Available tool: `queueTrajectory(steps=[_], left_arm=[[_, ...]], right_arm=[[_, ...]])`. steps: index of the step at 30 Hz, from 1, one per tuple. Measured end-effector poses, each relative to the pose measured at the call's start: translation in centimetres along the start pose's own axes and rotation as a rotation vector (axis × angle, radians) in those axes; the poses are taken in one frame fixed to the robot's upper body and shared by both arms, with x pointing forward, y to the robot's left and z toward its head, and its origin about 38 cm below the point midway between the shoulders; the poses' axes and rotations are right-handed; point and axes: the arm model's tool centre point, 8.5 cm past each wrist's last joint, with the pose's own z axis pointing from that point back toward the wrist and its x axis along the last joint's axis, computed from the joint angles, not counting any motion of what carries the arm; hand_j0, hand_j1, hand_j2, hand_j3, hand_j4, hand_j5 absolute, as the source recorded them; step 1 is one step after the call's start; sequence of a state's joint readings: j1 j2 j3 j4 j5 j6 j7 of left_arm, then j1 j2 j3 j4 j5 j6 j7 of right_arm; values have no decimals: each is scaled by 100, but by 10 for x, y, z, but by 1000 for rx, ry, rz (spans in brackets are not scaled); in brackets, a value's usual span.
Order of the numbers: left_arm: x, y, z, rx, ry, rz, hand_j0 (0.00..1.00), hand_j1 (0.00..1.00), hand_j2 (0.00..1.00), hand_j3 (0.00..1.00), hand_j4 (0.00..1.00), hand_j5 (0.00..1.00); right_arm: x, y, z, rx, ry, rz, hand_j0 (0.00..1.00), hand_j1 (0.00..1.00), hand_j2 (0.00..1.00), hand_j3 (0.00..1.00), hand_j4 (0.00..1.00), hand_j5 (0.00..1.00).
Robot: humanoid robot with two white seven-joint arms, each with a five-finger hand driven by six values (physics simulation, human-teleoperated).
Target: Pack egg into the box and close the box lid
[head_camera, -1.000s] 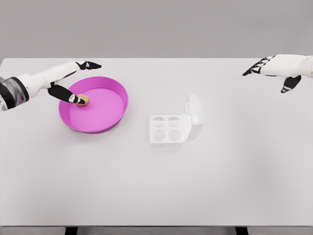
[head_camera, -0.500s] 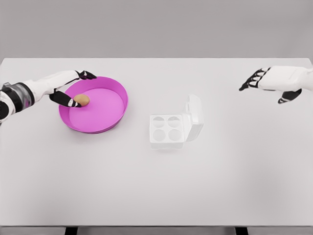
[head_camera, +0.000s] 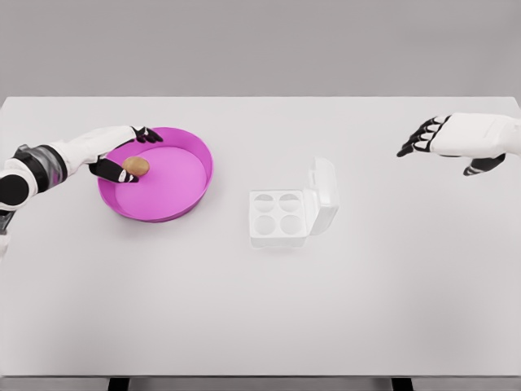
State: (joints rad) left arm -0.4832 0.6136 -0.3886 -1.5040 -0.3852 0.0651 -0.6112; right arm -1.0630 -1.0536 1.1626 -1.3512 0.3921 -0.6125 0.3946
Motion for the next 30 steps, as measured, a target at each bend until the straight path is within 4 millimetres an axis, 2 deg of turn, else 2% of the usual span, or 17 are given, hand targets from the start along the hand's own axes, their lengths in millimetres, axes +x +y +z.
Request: queueTrajectory(steps=[16,30], left_arm=[[-14,-17,-16,-30,58,16,77,77,77,77,77,77],[-16,-21,-20,-36,70,17,75,75,75,75,75,75]], right_arm=[[3,-2,-2,-3,-10,7,96,96,96,96,96,96],[4,-3,-4,-3,-14,10,96,96,96,96,96,96]])
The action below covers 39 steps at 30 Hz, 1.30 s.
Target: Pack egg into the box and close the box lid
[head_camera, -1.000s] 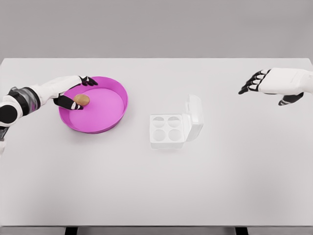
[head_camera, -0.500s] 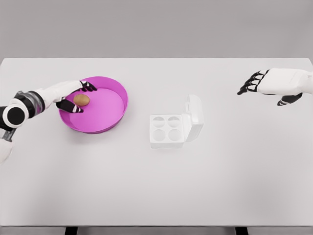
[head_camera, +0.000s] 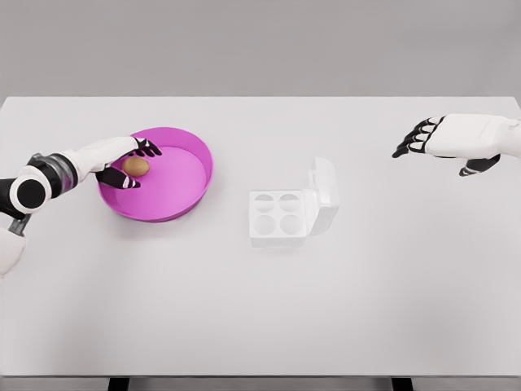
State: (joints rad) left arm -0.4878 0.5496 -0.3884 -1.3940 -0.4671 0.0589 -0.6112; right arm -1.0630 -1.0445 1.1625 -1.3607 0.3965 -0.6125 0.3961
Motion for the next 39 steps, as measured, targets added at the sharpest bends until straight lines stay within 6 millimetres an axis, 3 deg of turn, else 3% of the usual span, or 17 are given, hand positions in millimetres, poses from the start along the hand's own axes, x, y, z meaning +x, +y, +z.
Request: queueTrajectory(steps=[12,25,31,39], left_arm=[[-2,-2,-2,-4,8,8,73,73,73,73,73,73],[-1,-3,-3,-5,7,12,61,61,61,61,61,61],[0,-3,-4,-5,7,13,60,60,60,60,60,60],[1,-4,-4,-5,5,15,49,49,49,49,49,49]], right_arm=[[-1,1,1,3,3,-1,97,97,97,97,97,97],[-1,2,1,6,5,2,97,97,97,97,97,97],[-1,2,1,7,6,2,97,97,97,97,97,97],[-1,2,1,7,6,2,97,97,97,97,97,97]])
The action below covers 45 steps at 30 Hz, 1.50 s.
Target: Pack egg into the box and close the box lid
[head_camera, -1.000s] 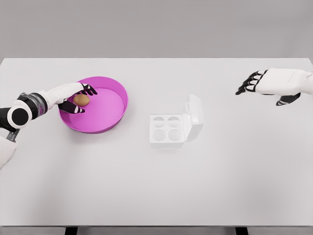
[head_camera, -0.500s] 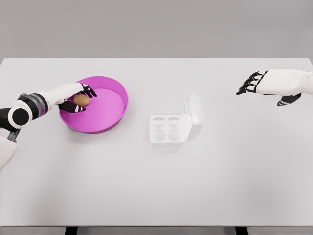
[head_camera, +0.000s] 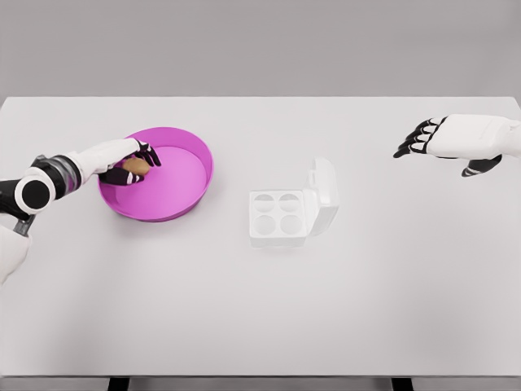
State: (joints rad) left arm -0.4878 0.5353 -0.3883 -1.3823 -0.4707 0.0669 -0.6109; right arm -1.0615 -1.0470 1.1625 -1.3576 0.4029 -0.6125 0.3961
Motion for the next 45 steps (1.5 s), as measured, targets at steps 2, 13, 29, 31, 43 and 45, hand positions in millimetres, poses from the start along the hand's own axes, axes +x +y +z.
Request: queueTrajectory(steps=[2,13,29,31,43,45], left_arm=[[0,0,0,1,-1,0,47,47,47,47,47,47],[4,3,1,8,-11,-5,36,36,36,36,36,36],[28,13,8,44,-78,-44,35,35,35,35,35,35],[33,14,9,50,-91,-51,35,35,35,35,35,35],[64,20,14,87,-173,-76,35,35,35,35,35,35],[69,21,15,93,-189,-82,35,35,35,35,35,35]], right_arm=[[0,0,0,0,0,0,98,98,98,98,98,98],[0,0,0,0,0,0,98,98,98,98,98,98],[1,-2,-3,-4,-5,2,98,98,98,98,98,98],[1,-2,-4,-5,-6,2,98,98,98,98,98,98],[3,-5,-9,-11,-16,5,99,99,99,99,99,99],[3,-7,-10,-14,-17,7,99,99,99,99,99,99]])
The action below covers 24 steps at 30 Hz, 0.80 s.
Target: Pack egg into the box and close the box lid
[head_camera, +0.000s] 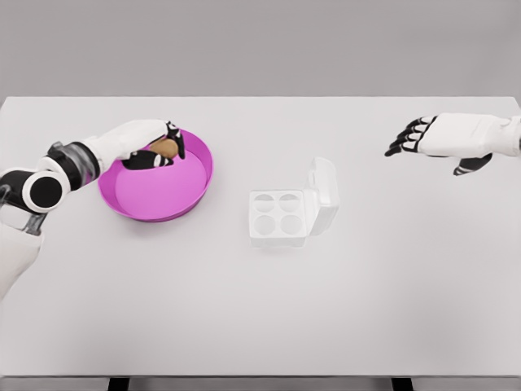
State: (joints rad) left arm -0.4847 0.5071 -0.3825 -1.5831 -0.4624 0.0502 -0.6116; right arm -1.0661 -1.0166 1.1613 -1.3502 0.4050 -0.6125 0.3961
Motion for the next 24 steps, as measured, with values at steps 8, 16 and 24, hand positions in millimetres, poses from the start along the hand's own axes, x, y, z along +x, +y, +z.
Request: queueTrajectory(steps=[8,16,24], left_arm=[[18,3,0,18,-98,-53,35,35,35,35,35,35],[35,3,-1,30,-181,-89,35,35,35,35,35,35],[46,-1,0,34,-214,-92,34,34,34,34,34,34]], right_arm=[[-1,-3,-1,-7,5,6,100,100,100,100,100,100],[-3,-1,0,-1,12,8,100,100,100,100,100,100],[-2,-2,-1,-2,10,9,100,100,100,100,100,100]])
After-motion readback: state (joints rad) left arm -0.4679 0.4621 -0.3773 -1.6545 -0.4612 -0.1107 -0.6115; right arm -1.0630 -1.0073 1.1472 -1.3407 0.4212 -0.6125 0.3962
